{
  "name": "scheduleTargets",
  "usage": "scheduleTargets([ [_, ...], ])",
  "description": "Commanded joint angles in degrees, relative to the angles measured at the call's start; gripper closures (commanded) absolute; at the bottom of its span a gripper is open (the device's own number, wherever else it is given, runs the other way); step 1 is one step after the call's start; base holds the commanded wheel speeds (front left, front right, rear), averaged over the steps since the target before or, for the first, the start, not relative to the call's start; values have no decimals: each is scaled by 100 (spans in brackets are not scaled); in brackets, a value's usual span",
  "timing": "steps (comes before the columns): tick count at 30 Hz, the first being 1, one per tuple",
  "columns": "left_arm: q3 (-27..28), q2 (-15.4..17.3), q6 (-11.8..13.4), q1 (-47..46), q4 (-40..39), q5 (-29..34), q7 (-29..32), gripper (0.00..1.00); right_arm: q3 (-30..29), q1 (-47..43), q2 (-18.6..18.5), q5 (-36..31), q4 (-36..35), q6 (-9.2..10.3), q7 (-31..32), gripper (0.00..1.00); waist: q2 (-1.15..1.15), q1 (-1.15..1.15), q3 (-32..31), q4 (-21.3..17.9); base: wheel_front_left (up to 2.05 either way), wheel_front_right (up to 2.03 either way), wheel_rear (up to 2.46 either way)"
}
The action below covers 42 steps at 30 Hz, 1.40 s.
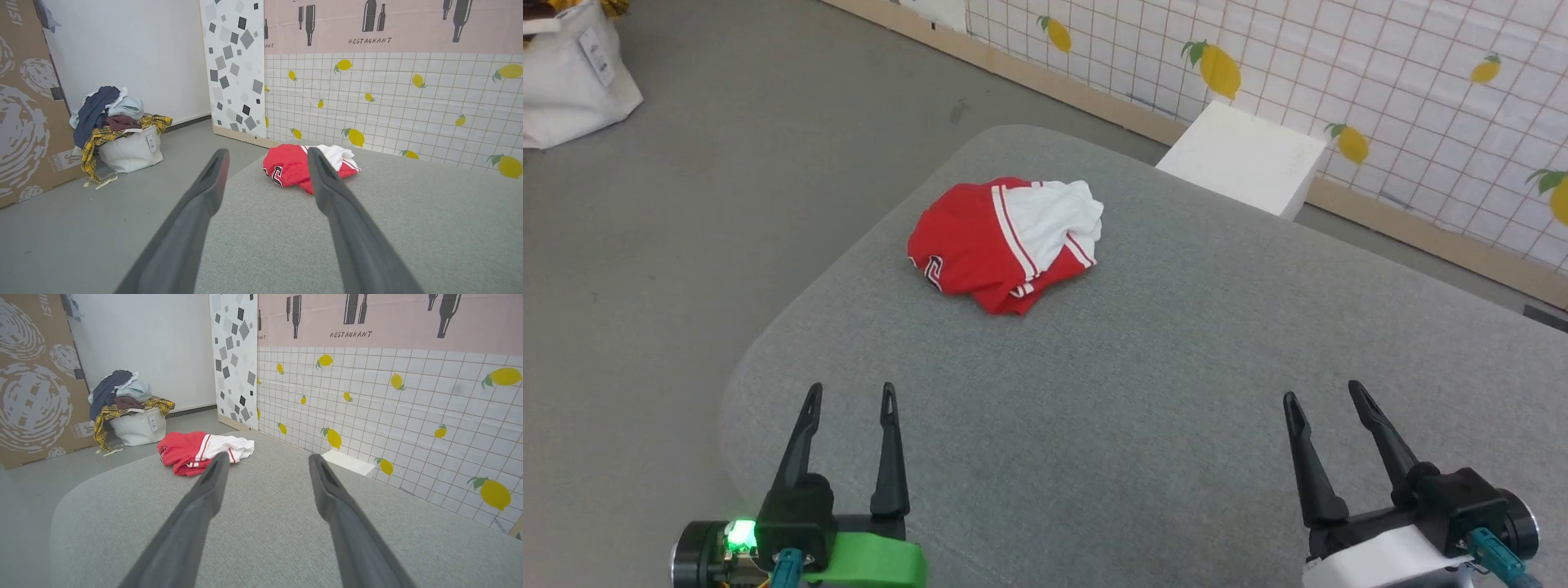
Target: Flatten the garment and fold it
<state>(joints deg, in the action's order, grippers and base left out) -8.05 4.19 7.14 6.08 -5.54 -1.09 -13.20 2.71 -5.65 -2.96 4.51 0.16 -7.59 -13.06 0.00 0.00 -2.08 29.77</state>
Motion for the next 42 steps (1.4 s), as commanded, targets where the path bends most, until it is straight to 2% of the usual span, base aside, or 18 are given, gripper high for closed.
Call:
scheduleTargets([
  [1,-18,16,43,88,-41,-15,-52,0,8,-55,7,-11,-21,9,-67,0,0,0,59,39,0,0,0],
  [7,-15,-14,8,41,-22,-147,-125,0,25,-32,8,-224,-85,9,-140,0,0,0,358,37,0,0,0],
  [11,76,-8,-103,-152,-12,-232,-172,0,-24,16,8,-372,-193,10,-186,0,0,0,626,-33,0,0,0],
  [18,369,182,-713,-1137,516,-583,-180,0,-96,203,-14,-644,-448,10,-194,0,0,0,1232,-419,0,0,0],
  [20,395,331,-899,-1548,918,-644,-130,0,-111,274,-53,-683,-536,10,-194,0,0,0,1427,-544,0,0,0],
  [23,500,519,-1143,-2385,1477,-976,422,0,-52,394,-154,-712,-686,10,-192,0,0,0,1736,-754,0,0,0],
  [25,437,791,-1281,-2959,1803,-1039,845,0,-8,474,-230,-729,-808,10,-169,0,0,0,1929,-890,0,0,0],
  [29,305,1157,-1413,-4020,2502,-1403,1886,0,-18,625,-329,-737,-1106,10,-72,0,0,0,2299,-1116,0,0,0],
  [32,173,1386,-1448,-4696,3006,-1733,2634,0,7,716,-420,-765,-1328,10,20,0,0,0,2555,-1274,0,0,0],
  [35,138,1488,-1458,-5246,3517,-2314,3391,0,16,818,-472,-776,-1529,10,110,0,0,0,2791,-1459,0,0,0],
  [39,-44,1674,-1460,-5603,3995,-2976,4469,0,113,910,-561,-771,-1712,10,219,0,0,0,3017,-1669,0,0,0],
  [42,-15,1827,-1461,-5757,4295,-3200,4912,0,149,956,-576,-772,-1803,10,252,0,0,0,3138,-1822,0,0,0],
])
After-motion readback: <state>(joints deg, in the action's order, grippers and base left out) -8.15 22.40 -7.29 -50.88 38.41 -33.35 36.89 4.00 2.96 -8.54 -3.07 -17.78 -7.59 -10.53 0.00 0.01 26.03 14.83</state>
